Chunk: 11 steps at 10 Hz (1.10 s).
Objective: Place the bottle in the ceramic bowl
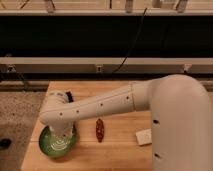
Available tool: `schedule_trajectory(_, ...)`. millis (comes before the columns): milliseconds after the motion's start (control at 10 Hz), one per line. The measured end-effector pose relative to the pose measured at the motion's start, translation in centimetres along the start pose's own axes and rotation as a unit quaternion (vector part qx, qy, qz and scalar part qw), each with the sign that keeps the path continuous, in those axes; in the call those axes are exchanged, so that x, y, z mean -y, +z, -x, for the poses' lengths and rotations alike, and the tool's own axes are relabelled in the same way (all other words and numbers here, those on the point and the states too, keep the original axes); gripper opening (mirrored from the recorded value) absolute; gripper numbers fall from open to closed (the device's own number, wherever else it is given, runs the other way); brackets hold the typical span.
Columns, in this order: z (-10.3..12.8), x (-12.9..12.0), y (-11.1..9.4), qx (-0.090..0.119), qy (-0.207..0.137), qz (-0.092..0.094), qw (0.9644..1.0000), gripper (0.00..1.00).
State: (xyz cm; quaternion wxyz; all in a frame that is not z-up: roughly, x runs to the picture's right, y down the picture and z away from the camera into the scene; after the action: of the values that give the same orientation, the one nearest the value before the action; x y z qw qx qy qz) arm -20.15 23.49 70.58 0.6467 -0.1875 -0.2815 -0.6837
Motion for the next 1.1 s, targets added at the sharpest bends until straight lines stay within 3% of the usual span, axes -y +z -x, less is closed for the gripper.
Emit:
schedule_trajectory(600, 2.8, 2.2, -0.6, 0.008, -0.027, -0.012, 0.9995, 0.0)
schedule_trajectory(700, 3.5, 2.7, -0.9, 0.01, -0.034, -0.012, 0.9993, 0.04)
schedule_trajectory(1100, 6.8, 4.1, -1.9, 0.016, -0.05, -0.005, 0.9986, 0.43)
